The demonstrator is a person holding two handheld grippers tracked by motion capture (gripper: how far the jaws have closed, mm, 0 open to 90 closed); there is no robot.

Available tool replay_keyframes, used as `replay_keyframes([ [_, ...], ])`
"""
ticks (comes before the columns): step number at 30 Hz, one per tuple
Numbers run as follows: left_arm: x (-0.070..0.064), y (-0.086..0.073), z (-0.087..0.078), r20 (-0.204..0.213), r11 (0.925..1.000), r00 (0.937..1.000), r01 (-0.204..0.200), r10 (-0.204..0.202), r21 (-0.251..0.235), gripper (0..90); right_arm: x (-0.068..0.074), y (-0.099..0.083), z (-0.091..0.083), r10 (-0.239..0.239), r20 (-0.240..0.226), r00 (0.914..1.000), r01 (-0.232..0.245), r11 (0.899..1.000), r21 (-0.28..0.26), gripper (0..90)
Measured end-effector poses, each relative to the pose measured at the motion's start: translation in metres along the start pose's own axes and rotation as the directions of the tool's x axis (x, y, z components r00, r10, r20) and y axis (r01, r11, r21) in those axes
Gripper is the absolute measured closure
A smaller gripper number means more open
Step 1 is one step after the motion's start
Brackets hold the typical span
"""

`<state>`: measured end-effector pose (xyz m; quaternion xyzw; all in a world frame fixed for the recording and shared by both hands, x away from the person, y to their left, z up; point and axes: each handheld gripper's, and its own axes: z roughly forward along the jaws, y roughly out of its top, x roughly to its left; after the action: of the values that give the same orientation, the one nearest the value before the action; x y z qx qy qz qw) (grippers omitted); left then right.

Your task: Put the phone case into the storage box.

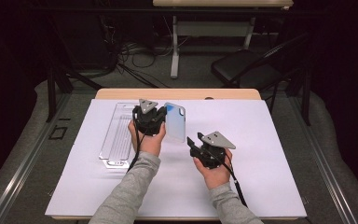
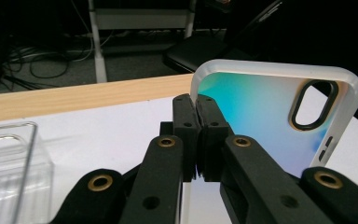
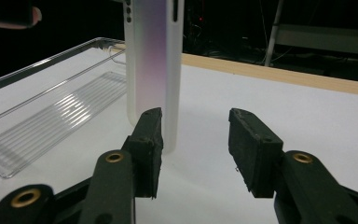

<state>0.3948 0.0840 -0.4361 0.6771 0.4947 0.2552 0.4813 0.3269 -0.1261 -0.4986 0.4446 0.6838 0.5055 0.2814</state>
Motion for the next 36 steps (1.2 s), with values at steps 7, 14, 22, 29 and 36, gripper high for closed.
replay_keyframes([
  [7,0.015,0.01,-0.005,-0.027,1.0,0.9996,0.006,-0.006,-0.007,88.7,-0.006,0.003,-0.002,-0.007,-0.006,1.0,0.007,1.0,0.006,48.0],
  [14,0.026,0.013,-0.007,-0.049,0.9999,0.9987,0.012,-0.013,-0.006,88.7,-0.008,0.003,-0.004,-0.004,-0.01,0.9999,0.004,1.0,0.025,44.7],
  [22,0.036,0.017,-0.011,-0.069,0.9997,0.9974,0.019,-0.02,-0.013,88.7,-0.01,0.004,-0.006,-0.008,-0.004,1.0,0.008,1.0,0.017,34.7],
  [29,0.046,0.023,-0.016,-0.092,0.9996,0.9956,0.019,-0.021,-0.02,88.7,-0.011,0.006,-0.009,-0.013,-0.024,0.9996,0.014,1.0,0.024,28.8],
  [36,0.056,0.028,-0.022,-0.11,0.9991,0.9934,0.026,-0.029,-0.033,88.7,-0.013,0.007,-0.014,-0.024,-0.041,0.9989,0.025,0.999,0.036,20.7],
])
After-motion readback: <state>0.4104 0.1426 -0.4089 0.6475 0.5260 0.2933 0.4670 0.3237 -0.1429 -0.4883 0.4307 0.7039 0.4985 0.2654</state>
